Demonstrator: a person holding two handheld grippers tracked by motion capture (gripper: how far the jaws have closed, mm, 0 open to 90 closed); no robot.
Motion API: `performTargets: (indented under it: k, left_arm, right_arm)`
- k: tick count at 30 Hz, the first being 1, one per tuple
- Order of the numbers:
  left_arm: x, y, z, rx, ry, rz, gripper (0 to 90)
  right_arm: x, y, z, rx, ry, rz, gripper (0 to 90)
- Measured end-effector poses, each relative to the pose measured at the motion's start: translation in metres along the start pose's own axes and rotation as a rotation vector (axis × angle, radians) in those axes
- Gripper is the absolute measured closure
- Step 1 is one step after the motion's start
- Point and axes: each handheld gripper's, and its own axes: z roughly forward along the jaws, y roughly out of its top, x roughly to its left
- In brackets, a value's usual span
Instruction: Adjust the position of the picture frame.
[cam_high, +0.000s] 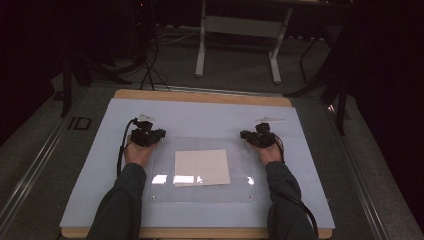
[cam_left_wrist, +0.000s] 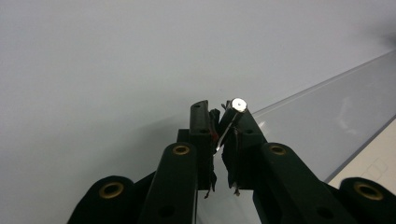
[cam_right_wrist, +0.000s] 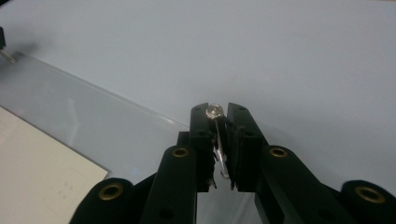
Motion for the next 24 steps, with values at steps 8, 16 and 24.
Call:
performTargets:
  k: [8, 16, 24]
  left_arm:
    - [-0.0002, 0.0012, 0.0008, 0.005, 0.002, 0.011, 82.1]
    - [0.0016, -0.0008, 0.0009, -0.006, -0.015, 0.004, 80.8]
    - [0.0030, -0.0028, -0.0024, -0.030, -0.014, 0.024, 75.0]
  right_arm:
    - [0.0016, -0.0031, -0.0019, -0.010, -0.006, -0.004, 81.4]
    - [0.0006, -0.0032, -0.0017, -0.012, 0.004, -0.002, 81.0]
    - [-0.0003, -0.0041, -0.0019, -0.015, 0.012, -0.005, 80.4]
